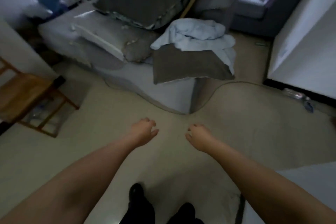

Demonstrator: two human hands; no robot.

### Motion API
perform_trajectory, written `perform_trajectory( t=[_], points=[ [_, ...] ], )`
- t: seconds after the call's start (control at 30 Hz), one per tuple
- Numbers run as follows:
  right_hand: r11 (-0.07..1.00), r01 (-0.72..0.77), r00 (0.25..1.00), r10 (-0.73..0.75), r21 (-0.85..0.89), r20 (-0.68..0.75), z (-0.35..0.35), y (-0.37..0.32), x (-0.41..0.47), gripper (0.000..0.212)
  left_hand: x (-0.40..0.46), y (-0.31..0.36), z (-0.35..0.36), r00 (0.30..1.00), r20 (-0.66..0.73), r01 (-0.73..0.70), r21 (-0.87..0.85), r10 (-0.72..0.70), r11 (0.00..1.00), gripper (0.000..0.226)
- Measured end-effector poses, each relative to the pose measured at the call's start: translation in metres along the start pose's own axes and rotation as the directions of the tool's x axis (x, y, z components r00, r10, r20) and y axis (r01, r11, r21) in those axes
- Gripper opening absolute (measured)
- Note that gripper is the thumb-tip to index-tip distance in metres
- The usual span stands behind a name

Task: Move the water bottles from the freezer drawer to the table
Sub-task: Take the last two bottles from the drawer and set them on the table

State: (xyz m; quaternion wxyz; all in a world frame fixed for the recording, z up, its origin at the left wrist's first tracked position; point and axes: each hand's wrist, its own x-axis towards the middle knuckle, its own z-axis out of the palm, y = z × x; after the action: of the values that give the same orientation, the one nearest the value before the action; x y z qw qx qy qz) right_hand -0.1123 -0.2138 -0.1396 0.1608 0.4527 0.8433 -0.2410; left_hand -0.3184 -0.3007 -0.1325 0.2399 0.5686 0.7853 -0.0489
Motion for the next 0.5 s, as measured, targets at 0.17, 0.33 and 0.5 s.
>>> perform_trajectory(
  t=[0.17,0.33,0.5],
  points=[
    [0.971,0.204,0.977,-0.195,-0.127,0.080,0.006,-0.090,0.036,0.043,-0.046,-0.085,-0.006,0.980,-0.051,0.186,-0.078,-0.191,0.979,0.043],
    [0.919,0.342,0.939,-0.329,-0.196,0.097,0.011,-0.205,0.069,0.038,-0.083,-0.180,-0.013,0.946,-0.080,0.300,-0.160,-0.315,0.941,0.043],
    [0.850,0.464,0.886,-0.446,-0.248,0.130,0.025,-0.337,0.092,0.035,-0.117,-0.281,-0.038,0.895,-0.151,0.383,-0.217,-0.419,0.898,0.043]
  ],
)
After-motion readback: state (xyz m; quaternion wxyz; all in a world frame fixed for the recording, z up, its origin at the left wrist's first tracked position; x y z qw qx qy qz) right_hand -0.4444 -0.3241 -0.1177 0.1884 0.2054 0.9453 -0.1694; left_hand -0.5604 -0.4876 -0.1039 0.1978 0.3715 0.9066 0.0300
